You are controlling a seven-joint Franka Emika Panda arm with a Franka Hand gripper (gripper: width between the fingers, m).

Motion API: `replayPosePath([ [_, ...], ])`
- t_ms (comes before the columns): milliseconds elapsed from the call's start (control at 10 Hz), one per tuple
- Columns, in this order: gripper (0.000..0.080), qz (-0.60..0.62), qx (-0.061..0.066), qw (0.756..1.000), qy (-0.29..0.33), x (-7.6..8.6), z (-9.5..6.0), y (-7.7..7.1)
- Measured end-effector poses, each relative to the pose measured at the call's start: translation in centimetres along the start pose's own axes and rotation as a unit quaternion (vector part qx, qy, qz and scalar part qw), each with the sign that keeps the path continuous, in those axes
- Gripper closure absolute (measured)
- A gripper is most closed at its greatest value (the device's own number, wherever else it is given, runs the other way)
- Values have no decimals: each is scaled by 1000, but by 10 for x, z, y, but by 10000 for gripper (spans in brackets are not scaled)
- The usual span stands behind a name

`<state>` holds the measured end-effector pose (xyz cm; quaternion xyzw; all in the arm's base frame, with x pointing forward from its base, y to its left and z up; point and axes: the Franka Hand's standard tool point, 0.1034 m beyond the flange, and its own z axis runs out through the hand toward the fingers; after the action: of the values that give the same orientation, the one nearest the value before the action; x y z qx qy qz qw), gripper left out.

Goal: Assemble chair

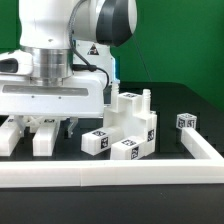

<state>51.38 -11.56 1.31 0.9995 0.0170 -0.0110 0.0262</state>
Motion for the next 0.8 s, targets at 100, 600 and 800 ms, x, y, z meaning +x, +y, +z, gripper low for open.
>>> replayPosePath([
  [100,403,0,0,1000,0,0,0,0],
  [600,509,0,0,1000,0,0,0,0],
  [800,509,0,0,1000,0,0,0,0],
])
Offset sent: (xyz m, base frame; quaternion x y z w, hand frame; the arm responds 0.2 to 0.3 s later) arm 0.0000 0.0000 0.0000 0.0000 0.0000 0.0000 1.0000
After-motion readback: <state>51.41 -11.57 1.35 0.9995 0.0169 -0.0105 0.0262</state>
